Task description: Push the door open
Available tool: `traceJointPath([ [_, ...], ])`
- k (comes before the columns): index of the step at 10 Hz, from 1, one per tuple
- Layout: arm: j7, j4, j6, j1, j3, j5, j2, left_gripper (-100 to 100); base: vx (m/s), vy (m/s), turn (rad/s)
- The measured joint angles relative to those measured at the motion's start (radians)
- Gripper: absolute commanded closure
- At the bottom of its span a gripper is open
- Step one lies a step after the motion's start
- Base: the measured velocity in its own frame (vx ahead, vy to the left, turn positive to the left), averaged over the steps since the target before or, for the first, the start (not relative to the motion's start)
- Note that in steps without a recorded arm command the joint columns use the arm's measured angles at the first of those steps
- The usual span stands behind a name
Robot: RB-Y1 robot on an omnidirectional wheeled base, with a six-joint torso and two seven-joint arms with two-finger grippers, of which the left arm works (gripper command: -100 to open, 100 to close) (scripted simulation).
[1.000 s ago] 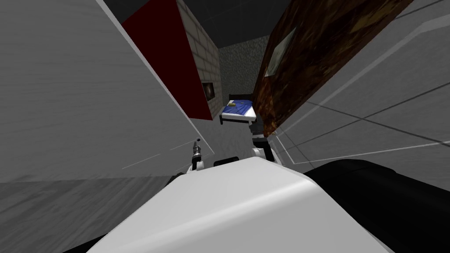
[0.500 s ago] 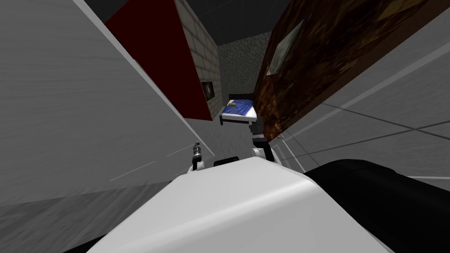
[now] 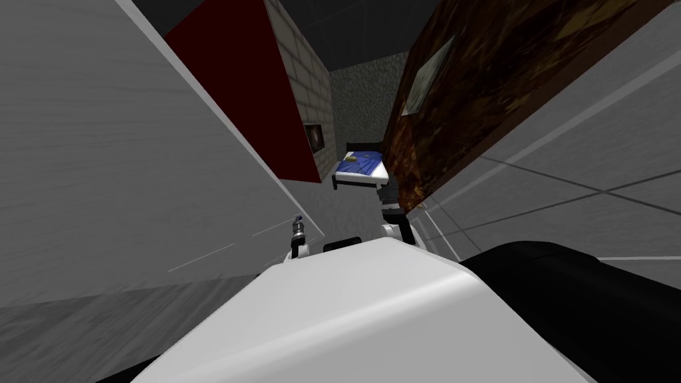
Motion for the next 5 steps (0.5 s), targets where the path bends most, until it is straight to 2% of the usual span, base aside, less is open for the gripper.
traceJointPath([
  [2,-0.002,0.008,0.008,0.003,0.009,0.006,0.002,100,0.175,-0.044,0.05],
  [3,0.0,-0.023,0.021,0.021,0.012,0.007,0.001,100,0.187,-0.037,0.073],
  [4,-0.003,-0.021,0.025,0.016,0.022,0.013,0.004,100,0.213,-0.04,0.05],
  [5,-0.007,0.008,0.014,-0.002,0.037,0.023,0.015,100,0.222,-0.06,0.072],
])
